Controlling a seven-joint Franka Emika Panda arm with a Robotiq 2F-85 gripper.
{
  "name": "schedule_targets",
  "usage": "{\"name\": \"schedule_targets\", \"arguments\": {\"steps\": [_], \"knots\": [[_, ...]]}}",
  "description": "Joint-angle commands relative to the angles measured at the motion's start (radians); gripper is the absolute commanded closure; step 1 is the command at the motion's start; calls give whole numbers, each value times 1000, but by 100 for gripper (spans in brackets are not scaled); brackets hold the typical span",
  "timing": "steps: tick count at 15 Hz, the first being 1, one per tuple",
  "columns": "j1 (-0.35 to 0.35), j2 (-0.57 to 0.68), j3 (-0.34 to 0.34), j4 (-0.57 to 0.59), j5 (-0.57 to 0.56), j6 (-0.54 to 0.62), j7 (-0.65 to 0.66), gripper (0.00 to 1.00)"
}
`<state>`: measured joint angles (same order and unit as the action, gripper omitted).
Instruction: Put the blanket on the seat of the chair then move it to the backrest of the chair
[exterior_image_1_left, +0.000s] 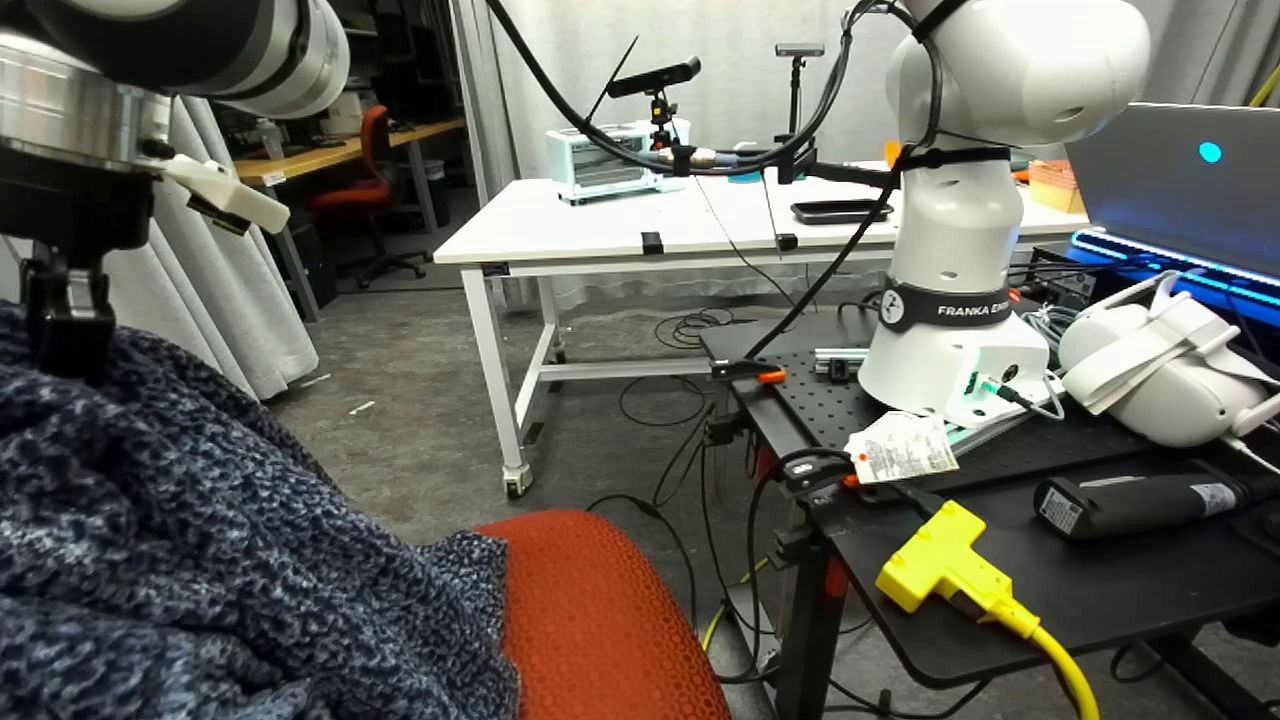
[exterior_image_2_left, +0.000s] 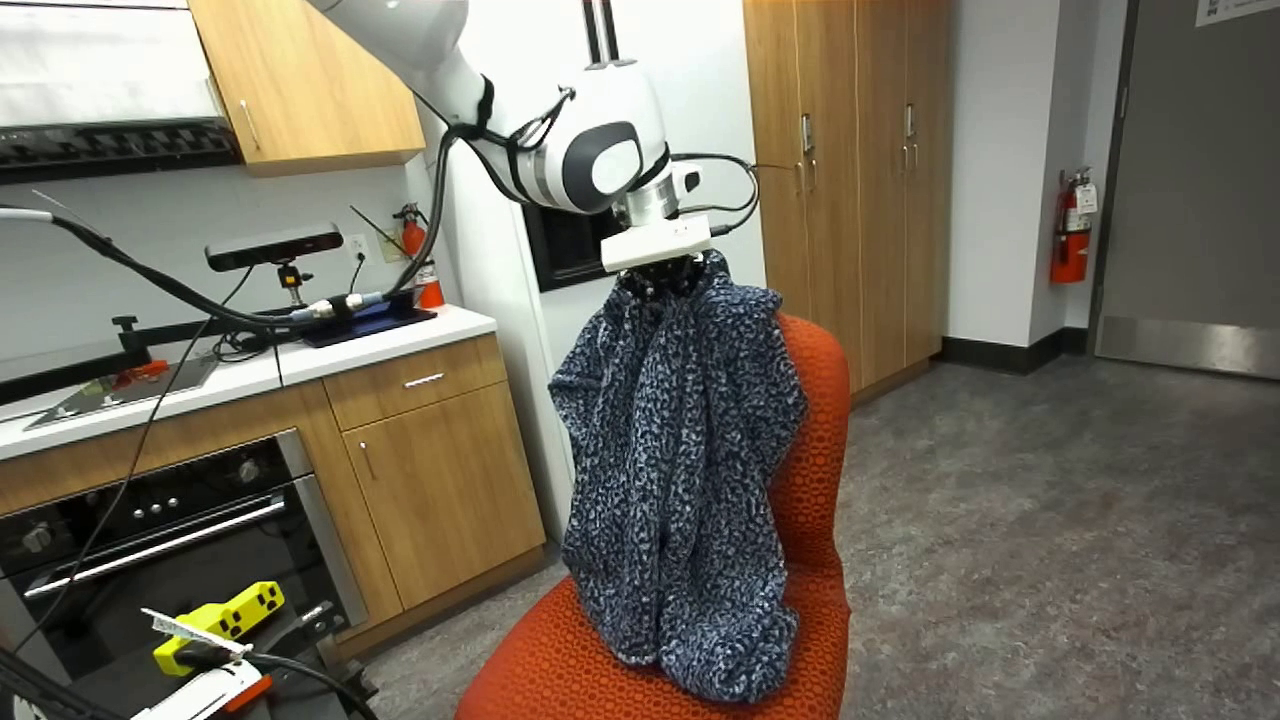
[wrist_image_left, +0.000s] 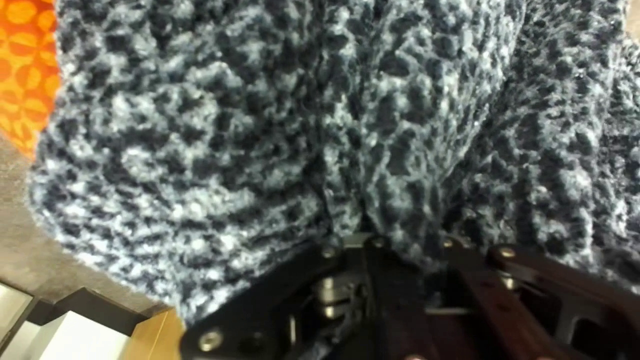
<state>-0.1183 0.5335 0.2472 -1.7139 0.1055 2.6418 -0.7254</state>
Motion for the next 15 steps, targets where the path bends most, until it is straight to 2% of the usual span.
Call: {"name": "schedule_targets", "arguments": {"steps": [1, 6, 10, 15], "knots": [[-50, -157, 63, -175, 91, 111, -38, 97], [-109, -376, 132, -435, 213, 259, -74, 98], [-156, -543, 179, -611, 405, 323, -158, 98], [-141, -725, 116, -762, 598, 304, -258, 98]]}}
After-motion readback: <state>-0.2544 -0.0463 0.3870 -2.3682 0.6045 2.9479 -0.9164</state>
